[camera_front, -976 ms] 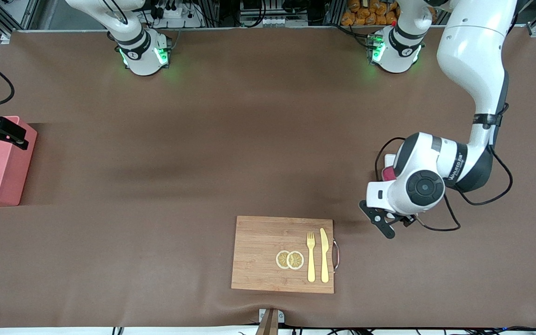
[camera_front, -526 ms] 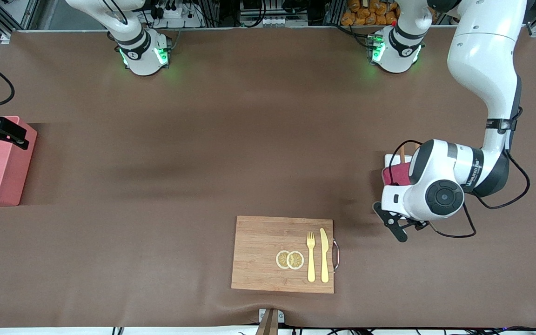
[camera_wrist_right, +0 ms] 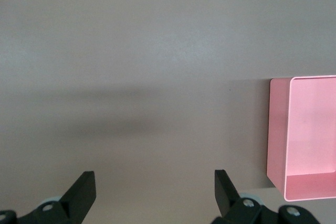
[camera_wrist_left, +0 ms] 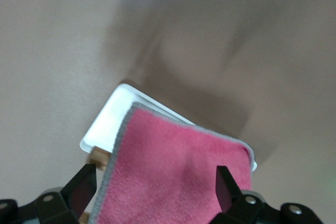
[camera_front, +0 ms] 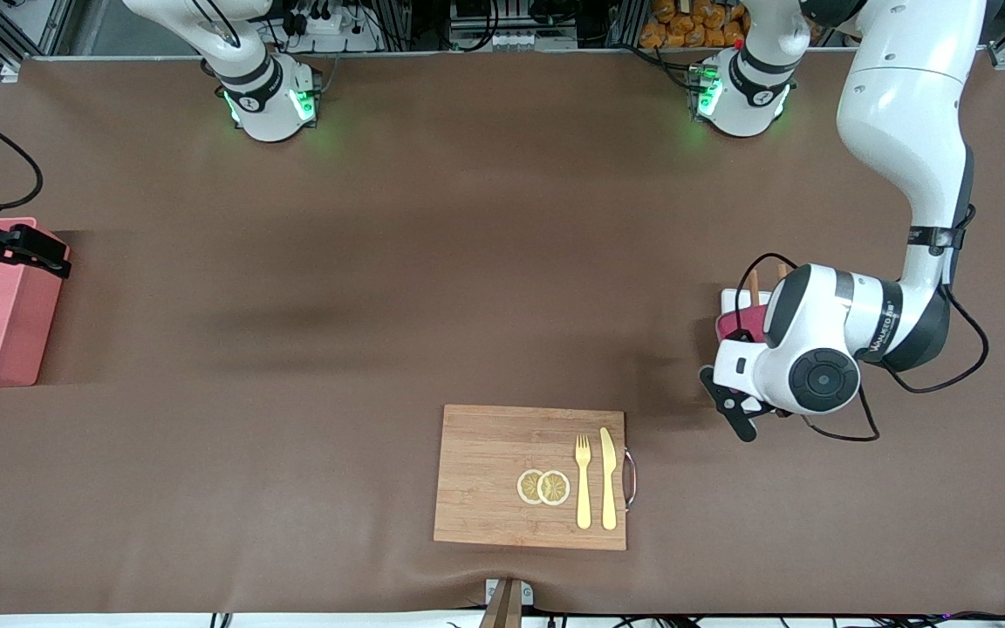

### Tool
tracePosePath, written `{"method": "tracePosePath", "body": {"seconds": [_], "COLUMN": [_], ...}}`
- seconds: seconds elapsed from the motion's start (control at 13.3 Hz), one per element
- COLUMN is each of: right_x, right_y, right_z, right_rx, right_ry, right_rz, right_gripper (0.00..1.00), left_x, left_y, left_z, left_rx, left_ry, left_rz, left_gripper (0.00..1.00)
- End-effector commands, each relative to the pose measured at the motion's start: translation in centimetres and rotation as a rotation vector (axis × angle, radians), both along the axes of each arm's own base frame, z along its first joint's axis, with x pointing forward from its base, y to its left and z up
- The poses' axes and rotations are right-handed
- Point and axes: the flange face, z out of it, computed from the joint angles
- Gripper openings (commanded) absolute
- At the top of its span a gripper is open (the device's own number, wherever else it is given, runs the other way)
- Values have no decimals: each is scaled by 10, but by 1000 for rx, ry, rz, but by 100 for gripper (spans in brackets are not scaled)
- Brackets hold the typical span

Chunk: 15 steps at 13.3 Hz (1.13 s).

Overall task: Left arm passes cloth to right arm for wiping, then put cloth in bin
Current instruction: 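Lower the left gripper and grasp the pink cloth edge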

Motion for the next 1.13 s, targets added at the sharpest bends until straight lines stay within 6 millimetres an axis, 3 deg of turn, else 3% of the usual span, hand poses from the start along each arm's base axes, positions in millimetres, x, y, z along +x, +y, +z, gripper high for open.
{"method": "tracePosePath", "body": {"seconds": [0.0, 0.53, 0.6, 1.05], "right_x": [-1, -1, -1, -1], "right_y": [0, 0, 0, -1], "right_z": [3, 3, 3, 3], "right_rx": [11, 10, 11, 9], "right_ry": [-2, -3, -2, -1], "right_rz": [-19, -19, -19, -21], "right_gripper": [100, 100, 100, 100], "left_x": [-1, -3, -3, -10], "left_y": [9, 11, 10, 9], "left_z": [3, 1, 1, 1], "left_rx": [35, 57, 63, 110], "left_ry": [26, 36, 32, 60], "left_rz": [-16, -5, 16, 102], "left_gripper": [100, 100, 89, 1]}}
